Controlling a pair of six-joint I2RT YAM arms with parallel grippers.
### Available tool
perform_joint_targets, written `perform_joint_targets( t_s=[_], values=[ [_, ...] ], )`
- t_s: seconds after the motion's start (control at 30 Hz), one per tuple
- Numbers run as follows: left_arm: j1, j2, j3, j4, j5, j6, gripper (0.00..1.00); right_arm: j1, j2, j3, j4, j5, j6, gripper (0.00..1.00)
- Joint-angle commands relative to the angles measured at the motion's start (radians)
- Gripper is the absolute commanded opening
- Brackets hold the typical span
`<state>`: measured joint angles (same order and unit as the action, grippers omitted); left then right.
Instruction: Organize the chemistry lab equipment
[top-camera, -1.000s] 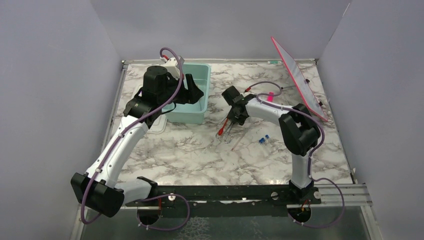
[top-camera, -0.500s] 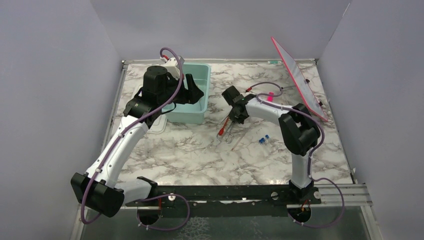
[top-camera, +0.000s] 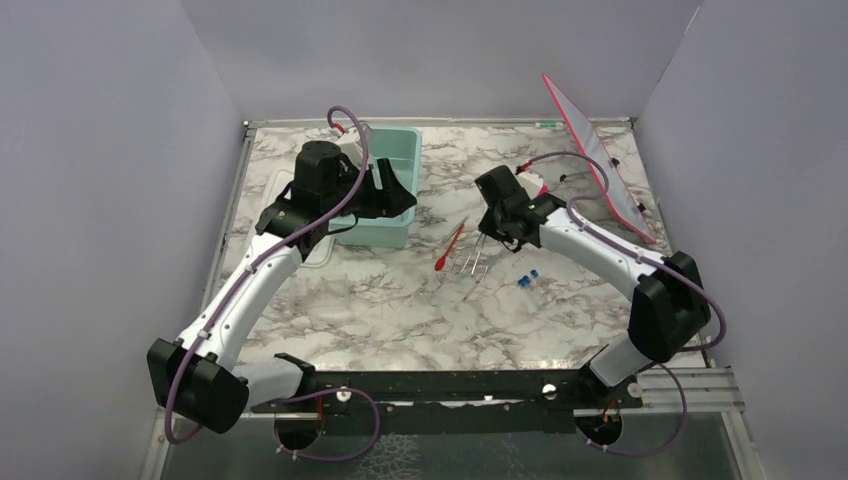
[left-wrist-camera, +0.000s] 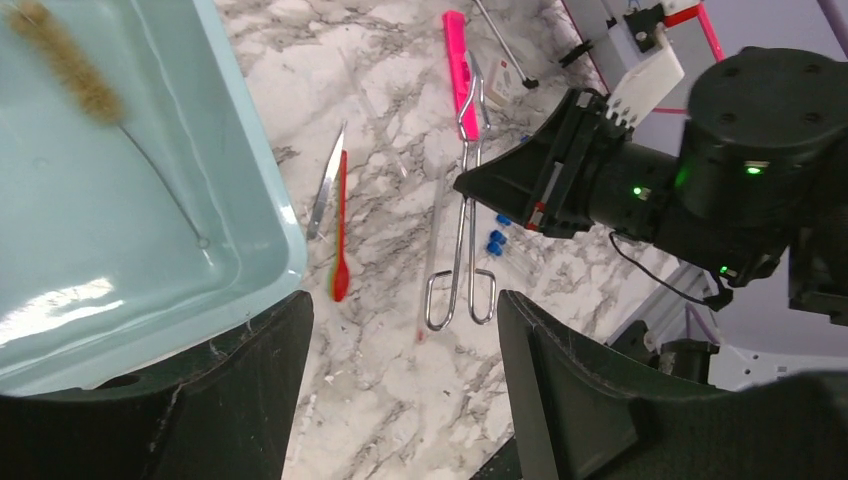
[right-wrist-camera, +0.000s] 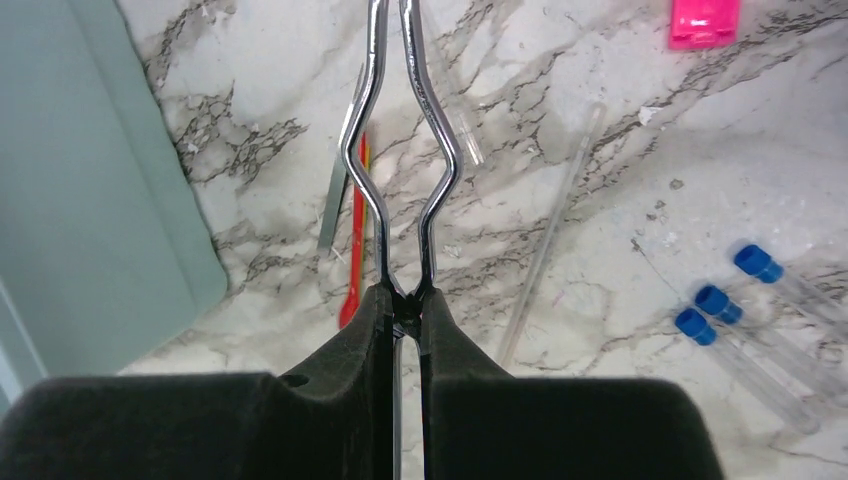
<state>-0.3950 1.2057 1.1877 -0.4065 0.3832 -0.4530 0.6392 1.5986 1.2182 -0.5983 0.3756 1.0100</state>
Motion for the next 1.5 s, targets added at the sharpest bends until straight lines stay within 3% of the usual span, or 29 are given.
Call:
perform_joint_targets(
  t_s=[0.0,0.23,0.33,0.6,0.83,1.03,1.2,1.27,1.37,1.47],
  values=[
    [-0.016,0.002,-0.055,0.095,0.088,-0.083,0.71,-0.002,-0.098,-0.054,-0.023,-0.012,-0.091,0.01],
    [-0.102,0.029,-0.148,0.235,0.129,-0.177,0.73,-0.002,-0.287,-0.139,0.125,-0.203,-0.196,0.0],
    [-0.174,0.052,-0.195,0.367,0.136,-0.239,0.74,-0.001,-0.353,-0.159,0.207,-0.279,-0.208,0.0],
    [-0.255,0.138,-0.223,0.571,0.139,-0.329,0.71,-0.002,-0.409,-0.153,0.296,-0.4,-0.167,0.01],
    [-0.272,0.158,-0.232,0.583,0.132,-0.335,0.46,-0.002,-0.42,-0.17,0.386,-0.441,-0.129,0.01],
    [-0.275,0.165,-0.22,0.575,0.138,-0.318,0.37,-0.002,-0.412,-0.179,0.442,-0.454,-0.101,0.0],
    [-0.273,0.167,-0.194,0.529,0.099,-0.26,0.02,-0.002,-0.412,-0.19,0.489,-0.471,-0.101,0.01],
    [-0.274,0.151,-0.188,0.502,0.057,-0.22,0.0,-0.001,-0.417,-0.196,0.498,-0.474,-0.111,0.1],
    [-0.273,0.135,-0.154,0.441,0.004,-0.139,0.0,-0.001,-0.433,-0.195,0.49,-0.465,-0.132,0.36],
    [-0.268,0.133,-0.105,0.354,-0.035,-0.059,0.0,-0.001,-0.462,-0.187,0.484,-0.447,-0.17,0.52]
  ],
)
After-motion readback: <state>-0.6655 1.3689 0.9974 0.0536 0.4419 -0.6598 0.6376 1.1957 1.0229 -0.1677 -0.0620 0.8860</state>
